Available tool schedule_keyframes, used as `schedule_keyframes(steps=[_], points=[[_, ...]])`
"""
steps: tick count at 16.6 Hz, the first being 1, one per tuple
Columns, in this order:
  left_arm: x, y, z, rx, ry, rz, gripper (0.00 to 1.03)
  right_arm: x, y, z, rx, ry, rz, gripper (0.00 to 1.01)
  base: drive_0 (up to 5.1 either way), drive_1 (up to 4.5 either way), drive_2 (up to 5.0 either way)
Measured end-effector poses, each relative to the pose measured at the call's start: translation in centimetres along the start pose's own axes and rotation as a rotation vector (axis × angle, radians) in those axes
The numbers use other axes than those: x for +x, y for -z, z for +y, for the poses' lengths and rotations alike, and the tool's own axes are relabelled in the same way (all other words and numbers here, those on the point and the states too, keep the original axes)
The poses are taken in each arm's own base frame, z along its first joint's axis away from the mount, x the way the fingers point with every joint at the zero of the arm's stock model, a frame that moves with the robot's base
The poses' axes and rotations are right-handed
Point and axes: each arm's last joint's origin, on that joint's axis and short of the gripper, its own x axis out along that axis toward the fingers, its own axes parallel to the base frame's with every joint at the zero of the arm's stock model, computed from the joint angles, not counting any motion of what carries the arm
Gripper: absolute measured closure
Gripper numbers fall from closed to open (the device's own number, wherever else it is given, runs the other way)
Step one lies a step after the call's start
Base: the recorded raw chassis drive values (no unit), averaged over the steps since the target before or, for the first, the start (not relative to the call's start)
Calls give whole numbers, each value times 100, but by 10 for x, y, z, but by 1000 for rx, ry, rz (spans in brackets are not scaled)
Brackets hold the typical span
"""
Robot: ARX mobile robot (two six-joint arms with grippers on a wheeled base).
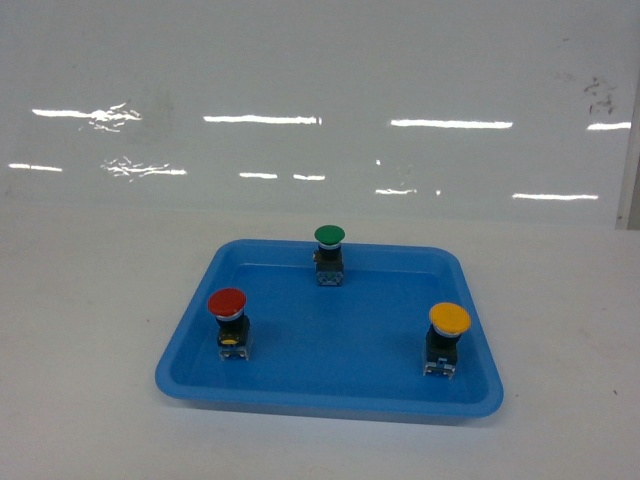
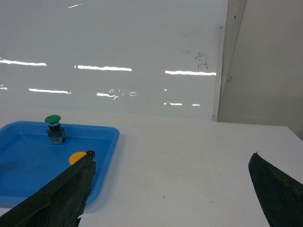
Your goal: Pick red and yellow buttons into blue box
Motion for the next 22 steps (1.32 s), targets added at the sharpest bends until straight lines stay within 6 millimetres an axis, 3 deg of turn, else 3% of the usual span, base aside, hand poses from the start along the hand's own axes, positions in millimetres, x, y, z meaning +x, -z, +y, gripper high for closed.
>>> schedule_keyframes(steps=[20,22], points=[[0,0,0,0,0,0,5,1,-1,0,0,-6,-7,3,0,0,0],[0,0,0,0,0,0,5,20,-5,-9,14,-31,0,3,0,0,0]])
